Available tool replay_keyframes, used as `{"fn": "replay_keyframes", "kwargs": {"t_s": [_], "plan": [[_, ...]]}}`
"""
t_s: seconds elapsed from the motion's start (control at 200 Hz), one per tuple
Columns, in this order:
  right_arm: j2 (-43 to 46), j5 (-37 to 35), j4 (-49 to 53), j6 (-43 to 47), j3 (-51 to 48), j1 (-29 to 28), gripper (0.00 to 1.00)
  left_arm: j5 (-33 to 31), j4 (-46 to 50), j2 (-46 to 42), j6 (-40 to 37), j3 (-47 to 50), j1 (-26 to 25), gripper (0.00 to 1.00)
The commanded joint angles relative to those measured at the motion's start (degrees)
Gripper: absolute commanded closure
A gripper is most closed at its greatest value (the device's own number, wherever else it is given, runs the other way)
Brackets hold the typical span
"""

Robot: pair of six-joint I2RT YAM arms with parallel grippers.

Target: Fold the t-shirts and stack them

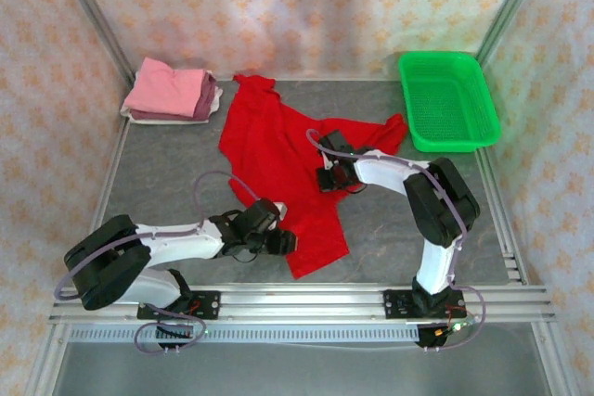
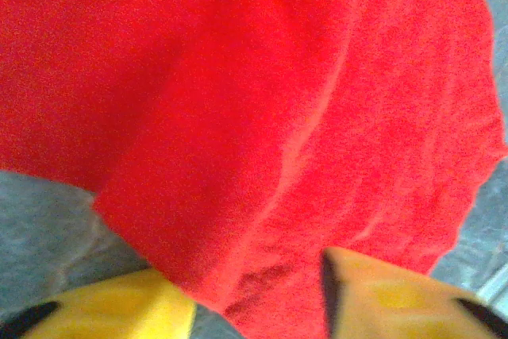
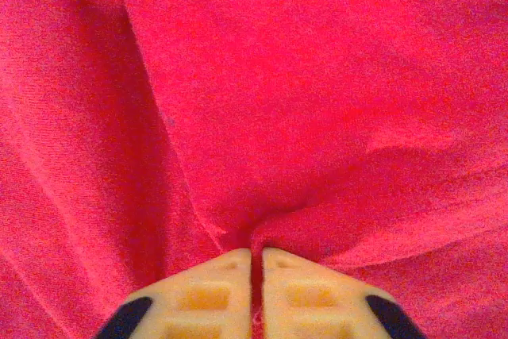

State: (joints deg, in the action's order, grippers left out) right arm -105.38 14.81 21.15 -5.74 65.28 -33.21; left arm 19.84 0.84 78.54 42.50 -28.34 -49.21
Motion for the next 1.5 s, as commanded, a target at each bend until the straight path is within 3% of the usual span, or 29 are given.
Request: {"fn": "replay_keyframes", "kwargs": {"t_s": [0.0,0.085,0.24,0.4,0.636,0.816,0.976,1.001,1.036,1.061,1.141,1.191,1.231,1.316,1.431,1.496], "plan": [[0.97,-2.35,0.32,-1.53,2.62,-0.01,0.99,-1.9,-4.21,3.66,0.29,0.57,-0.73,0.68],[2.79,-3.57,1.88,-2.13,3.4,-0.01,1.0,-3.36,-3.85,4.43,0.15,0.66,-0.65,0.72],[6.14,-6.28,3.55,-3.45,5.33,0.6,1.0,-3.85,-2.85,5.73,-0.85,-0.29,-0.37,1.0],[8.16,-4.79,5.35,-5.36,8.4,3.16,1.0,-6.79,1.04,1.93,-1.66,0.25,1.76,1.0],[12.39,-6.33,5.71,-5.91,12.68,8.87,1.0,-16.05,15.39,-18.36,-2.55,3.81,7.73,1.0],[3.4,-12.52,5.22,-3.02,27.67,14.9,1.0,-20.41,23.93,-32.34,-2.0,7.49,11.16,1.0],[-16.29,-19.04,9.0,-2.09,51.57,18.38,1.0,-22.88,25.15,-40.31,0.19,10.94,12.72,1.0],[-19.73,-20.46,10.51,-2.48,56.49,18.92,0.93,-23.41,25.43,-41.27,0.42,11.17,12.86,1.0],[-26.02,-21.63,14.33,-3.41,65.05,19.9,0.7,-24.39,26.26,-42.52,0.93,11.37,12.89,1.0],[-30.53,-21.27,18.29,-4.47,72.32,20.71,0.61,-25.05,26.87,-43.31,1.36,11.5,12.97,1.0],[-43.2,-19.88,30.73,-6.19,96.23,22.05,0.42,-25.37,27.14,-45.62,1.74,12.03,13.08,1.0],[-44.86,-19.52,33.91,-5.55,101.08,21.84,0.38,-25.65,27.24,-46.35,1.97,12.23,13.24,1.0],[-42.97,-18.77,34.74,-5.17,99.38,21.54,0.37,-25.5,27.02,-46.5,1.8,12.34,13.33,1.0],[-32.5,-16.55,33.45,-3.67,85.13,19.65,0.36,-25.64,26.41,-45.54,2.06,12.34,13.35,1.0],[-9.09,-14.38,15.92,-2.87,48.4,16.45,0.35,-25.75,26.32,-42.34,1.9,11.19,13.53,1.0],[4.06,-13.15,4.92,-4.94,28.77,15.64,0.28,-26.28,27.28,-40.56,1.87,10.27,13.74,1.0]]}}
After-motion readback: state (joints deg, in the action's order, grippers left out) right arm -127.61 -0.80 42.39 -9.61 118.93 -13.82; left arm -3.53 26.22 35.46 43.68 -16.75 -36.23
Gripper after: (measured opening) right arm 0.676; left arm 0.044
